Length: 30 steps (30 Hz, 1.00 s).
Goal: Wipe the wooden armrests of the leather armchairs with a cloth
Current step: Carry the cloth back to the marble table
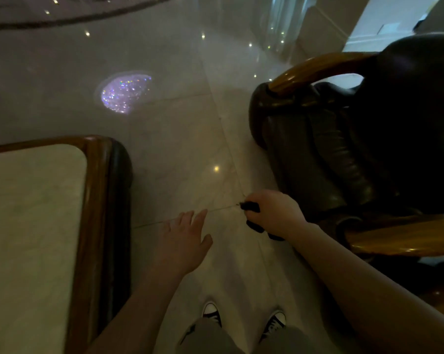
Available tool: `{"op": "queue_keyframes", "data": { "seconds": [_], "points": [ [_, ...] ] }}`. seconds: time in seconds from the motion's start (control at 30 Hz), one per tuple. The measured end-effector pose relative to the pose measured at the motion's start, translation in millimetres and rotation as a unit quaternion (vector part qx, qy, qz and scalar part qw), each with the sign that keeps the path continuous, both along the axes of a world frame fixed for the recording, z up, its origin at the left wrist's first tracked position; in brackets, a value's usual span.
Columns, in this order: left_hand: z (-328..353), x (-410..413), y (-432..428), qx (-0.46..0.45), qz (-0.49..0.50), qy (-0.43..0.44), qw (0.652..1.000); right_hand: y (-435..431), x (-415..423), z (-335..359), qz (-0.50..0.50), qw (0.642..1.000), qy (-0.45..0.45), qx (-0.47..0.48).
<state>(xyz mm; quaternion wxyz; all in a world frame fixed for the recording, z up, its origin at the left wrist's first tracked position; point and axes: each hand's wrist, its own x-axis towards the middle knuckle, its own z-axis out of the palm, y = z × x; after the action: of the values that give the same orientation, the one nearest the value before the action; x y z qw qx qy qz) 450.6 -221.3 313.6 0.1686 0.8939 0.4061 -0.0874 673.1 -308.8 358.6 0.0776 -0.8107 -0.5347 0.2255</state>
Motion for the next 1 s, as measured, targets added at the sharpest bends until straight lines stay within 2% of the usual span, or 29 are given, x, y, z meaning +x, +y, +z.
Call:
{"op": "queue_keyframes", "data": {
  "seconds": [0.23,0.43,0.73,1.0],
  "points": [
    [1.8,-70.1,23.7,-0.001,0.070,-0.018,0.997,49.5,-54.3,3.7,0.043,0.999,-0.004,0.016],
    [2.6,-98.4,29.0,-0.028,0.150,-0.043,0.987,78.0,-81.6,-2.4,0.076,0.997,0.025,0.015],
    [-6.2,-103.8,40.3,-0.031,0.227,-0.038,0.973,119.2,-88.1,-7.7,0.139,0.988,0.068,0.006],
    [-6.8,-88.8,46.7,-0.044,0.311,-0.010,0.949,171.9,-85.0,-13.3,0.257,0.965,0.058,-0.002]
  ]
}}
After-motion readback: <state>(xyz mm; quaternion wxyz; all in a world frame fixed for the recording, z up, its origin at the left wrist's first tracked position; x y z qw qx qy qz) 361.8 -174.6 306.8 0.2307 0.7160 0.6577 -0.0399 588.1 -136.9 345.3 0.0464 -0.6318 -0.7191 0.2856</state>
